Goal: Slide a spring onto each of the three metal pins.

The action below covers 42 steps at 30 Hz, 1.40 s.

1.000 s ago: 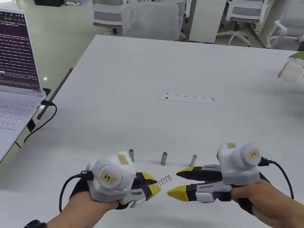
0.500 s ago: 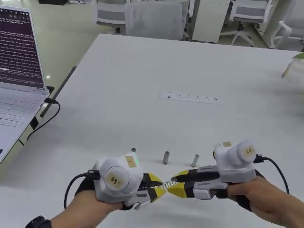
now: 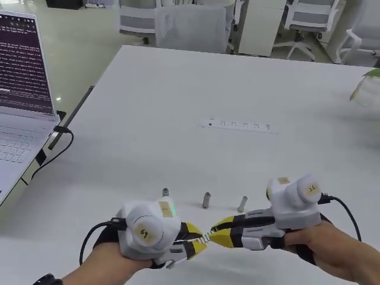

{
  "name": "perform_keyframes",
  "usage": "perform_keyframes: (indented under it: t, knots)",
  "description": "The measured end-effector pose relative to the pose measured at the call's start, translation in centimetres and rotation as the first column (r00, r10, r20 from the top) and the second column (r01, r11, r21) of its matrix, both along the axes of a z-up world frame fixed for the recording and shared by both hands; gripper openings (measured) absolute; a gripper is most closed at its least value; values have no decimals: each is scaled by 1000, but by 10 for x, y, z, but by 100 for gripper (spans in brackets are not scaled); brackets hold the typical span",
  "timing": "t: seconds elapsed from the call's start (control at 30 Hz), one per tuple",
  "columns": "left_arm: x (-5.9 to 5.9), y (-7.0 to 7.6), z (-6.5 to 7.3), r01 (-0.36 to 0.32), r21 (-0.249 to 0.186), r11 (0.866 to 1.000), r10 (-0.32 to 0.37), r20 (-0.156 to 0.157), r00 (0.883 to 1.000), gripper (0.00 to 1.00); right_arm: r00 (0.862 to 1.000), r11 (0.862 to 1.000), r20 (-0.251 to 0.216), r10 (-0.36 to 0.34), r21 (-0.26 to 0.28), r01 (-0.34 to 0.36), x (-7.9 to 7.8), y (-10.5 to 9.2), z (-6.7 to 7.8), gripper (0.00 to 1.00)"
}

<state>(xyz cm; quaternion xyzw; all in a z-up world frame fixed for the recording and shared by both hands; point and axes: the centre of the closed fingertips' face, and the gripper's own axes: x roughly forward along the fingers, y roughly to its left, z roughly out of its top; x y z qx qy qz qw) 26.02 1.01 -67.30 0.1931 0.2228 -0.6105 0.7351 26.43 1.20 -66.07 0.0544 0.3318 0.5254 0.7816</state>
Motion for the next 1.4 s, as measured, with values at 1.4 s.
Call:
perform_keyframes:
  t: [1.4]
  knots:
    - [4,-14,5,0,-35,999,0,16,1000,2,971,947,104,216,-263,-183,-7,-3,4,16]
